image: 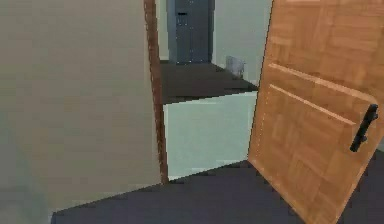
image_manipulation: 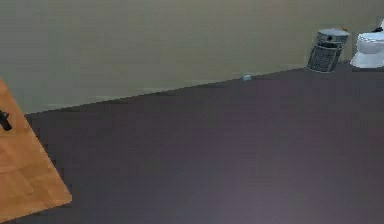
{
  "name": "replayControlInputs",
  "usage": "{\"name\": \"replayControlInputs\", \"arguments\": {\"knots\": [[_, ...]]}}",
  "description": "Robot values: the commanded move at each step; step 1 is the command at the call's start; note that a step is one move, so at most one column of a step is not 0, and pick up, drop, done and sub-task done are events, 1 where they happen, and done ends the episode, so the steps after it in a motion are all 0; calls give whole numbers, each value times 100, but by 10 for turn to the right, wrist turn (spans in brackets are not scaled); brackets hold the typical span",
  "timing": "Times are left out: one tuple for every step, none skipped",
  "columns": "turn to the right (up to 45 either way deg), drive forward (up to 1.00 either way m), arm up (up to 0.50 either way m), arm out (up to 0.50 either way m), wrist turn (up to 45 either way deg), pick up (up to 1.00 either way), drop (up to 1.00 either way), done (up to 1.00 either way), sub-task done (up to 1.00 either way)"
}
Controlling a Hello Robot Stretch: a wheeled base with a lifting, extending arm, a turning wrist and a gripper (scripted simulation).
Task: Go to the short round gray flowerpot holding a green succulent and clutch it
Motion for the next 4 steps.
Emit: {"name": "replayControlInputs", "arguments": {"knots": [[0,100,0,0,0,0,0,0,0],[-90,0,0,0,0,0,0,0,0],[0,35,0,0,0,0,0,0,0],[150,0,0,0,0,0,0,0,0]]}}
